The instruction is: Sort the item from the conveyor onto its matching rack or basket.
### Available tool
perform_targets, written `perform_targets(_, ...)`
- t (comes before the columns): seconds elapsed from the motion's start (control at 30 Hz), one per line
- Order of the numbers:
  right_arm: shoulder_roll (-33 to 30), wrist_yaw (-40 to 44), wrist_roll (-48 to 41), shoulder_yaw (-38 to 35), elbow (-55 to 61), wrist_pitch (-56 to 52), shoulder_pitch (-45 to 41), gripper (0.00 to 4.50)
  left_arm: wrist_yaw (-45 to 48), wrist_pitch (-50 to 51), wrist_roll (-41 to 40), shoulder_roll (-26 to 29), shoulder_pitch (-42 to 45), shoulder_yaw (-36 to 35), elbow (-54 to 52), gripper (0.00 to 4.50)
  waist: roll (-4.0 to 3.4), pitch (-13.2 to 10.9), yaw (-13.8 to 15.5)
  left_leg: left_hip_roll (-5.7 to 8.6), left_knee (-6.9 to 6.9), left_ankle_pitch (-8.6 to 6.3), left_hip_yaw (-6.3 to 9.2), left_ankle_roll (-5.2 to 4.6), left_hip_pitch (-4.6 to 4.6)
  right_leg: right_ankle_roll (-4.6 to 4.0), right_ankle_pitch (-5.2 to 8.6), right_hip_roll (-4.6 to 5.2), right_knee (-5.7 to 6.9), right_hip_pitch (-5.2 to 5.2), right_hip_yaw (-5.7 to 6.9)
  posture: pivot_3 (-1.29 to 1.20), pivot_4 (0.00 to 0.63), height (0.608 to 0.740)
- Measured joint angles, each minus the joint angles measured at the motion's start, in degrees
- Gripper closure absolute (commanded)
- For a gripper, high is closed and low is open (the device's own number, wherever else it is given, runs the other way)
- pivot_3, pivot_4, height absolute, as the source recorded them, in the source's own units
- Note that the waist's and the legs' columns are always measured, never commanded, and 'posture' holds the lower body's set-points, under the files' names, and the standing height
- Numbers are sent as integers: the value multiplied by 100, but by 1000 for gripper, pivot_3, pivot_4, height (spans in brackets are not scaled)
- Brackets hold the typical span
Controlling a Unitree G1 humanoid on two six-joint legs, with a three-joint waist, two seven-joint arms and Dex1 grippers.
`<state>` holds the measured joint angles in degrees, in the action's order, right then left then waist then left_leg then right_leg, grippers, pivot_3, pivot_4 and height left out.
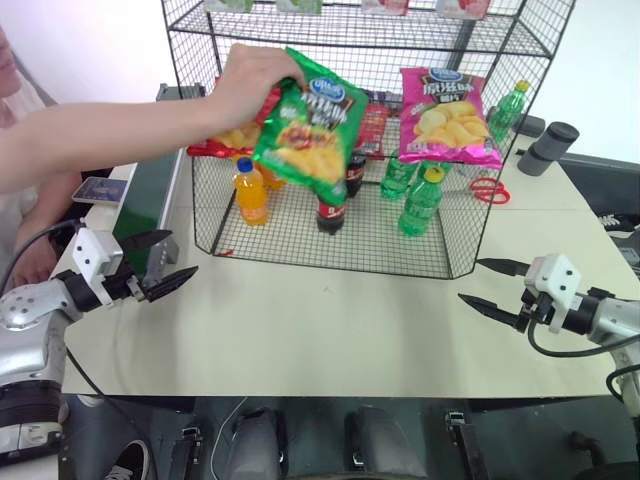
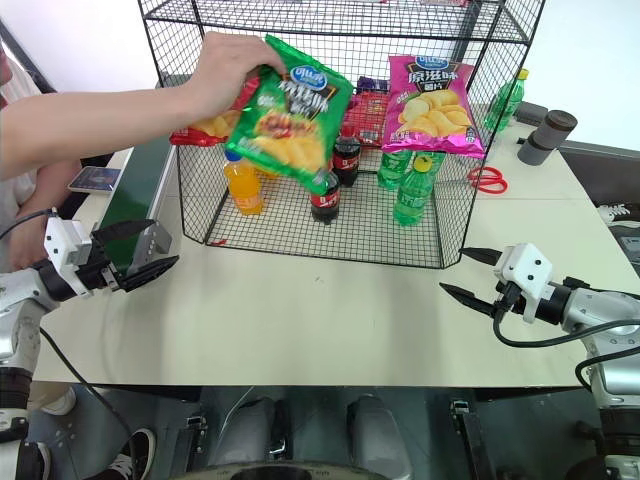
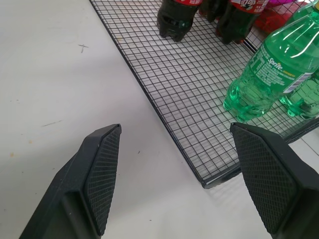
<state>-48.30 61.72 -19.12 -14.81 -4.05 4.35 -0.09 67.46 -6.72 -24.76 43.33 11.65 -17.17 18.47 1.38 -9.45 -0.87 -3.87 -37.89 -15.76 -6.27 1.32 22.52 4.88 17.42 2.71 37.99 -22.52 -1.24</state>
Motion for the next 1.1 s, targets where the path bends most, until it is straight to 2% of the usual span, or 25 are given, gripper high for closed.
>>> perform_targets(0.87,6,35,9,119,-6,3,-229,858,-8,150,-32,-78,-84,2,-83,0,0,0,0,0,0,0,0,0,0,0,0,0,0,0,0,0,150,740)
perform_targets(1.1,20,60,31,207,-17,3,-283,858,-289,189,144,-61,-120,4,-79,0,0,0,-3,-1,0,0,0,0,0,0,0,0,0,0,0,0,150,740)
